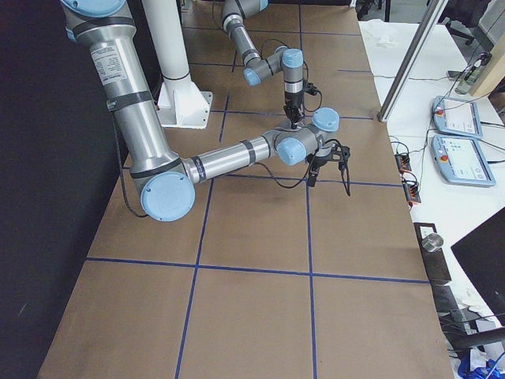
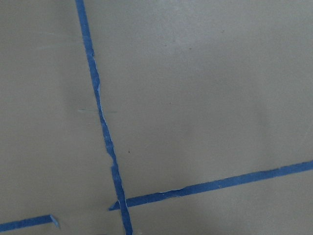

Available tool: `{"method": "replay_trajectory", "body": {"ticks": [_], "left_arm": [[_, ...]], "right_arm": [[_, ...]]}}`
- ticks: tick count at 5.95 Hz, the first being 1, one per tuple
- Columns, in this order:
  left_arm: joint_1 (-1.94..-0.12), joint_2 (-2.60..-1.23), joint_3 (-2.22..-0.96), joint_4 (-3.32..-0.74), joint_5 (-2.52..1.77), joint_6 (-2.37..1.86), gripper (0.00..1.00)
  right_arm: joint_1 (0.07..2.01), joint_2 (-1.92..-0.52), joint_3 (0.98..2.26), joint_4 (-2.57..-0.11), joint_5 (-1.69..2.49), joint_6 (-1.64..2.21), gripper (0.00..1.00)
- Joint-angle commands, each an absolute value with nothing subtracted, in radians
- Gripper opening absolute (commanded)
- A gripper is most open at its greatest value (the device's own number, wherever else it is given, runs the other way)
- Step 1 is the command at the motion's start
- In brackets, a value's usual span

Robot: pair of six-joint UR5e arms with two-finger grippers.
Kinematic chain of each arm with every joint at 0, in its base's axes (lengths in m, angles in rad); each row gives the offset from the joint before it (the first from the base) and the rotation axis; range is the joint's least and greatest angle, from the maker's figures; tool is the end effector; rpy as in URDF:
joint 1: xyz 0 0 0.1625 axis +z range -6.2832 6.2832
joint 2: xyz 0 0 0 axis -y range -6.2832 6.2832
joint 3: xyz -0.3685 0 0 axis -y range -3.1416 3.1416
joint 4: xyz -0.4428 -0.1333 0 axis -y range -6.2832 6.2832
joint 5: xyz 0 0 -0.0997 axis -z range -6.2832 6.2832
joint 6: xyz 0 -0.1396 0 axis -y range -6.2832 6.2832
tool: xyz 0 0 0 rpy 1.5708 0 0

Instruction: Fold towel twice with both arms

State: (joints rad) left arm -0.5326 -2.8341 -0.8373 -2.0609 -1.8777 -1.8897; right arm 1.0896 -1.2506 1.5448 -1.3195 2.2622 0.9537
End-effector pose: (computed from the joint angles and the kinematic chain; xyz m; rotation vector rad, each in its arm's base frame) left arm 0.7281 -0.5349 0.0350 -0.1731 1.0531 -0.6147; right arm -0.2758 -0.6240 0.4241 -0.0488 -0.8530 0.2550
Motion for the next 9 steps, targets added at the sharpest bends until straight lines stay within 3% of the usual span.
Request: {"method": "replay_trajectory", "body": {"ticks": [1, 4, 5, 7, 8, 9], "left_arm": [[-0.534, -2.835, -0.834, -2.091, -1.876, -1.888, 1.0], [-0.66, -2.798, -0.929, -2.048, -2.08, -1.881, 1.0], [-0.729, -2.68, -1.106, -1.984, -2.164, -1.859, 1.0], [-0.788, -2.35, -1.626, -1.625, -2.198, -1.528, 1.0], [-0.854, -2.191, -1.816, -1.511, -2.201, -1.35, 1.0], [-0.923, -2.071, -1.926, -1.44, -2.201, -1.177, 1.0]], "right_arm": [[1.089, -1.253, 1.545, -1.318, 2.263, 0.954, 1.0], [1.103, -1.265, 1.555, -1.315, 2.275, 0.945, 1.0], [1.121, -1.279, 1.581, -1.325, 2.275, 0.912, 1.0], [1.195, -1.365, 1.594, -1.333, 2.275, 0.67, 1.0], [1.242, -1.412, 1.598, -1.333, 2.287, 0.563, 1.0], [1.328, -1.461, 1.603, -1.335, 2.322, 0.423, 1.0]]}}
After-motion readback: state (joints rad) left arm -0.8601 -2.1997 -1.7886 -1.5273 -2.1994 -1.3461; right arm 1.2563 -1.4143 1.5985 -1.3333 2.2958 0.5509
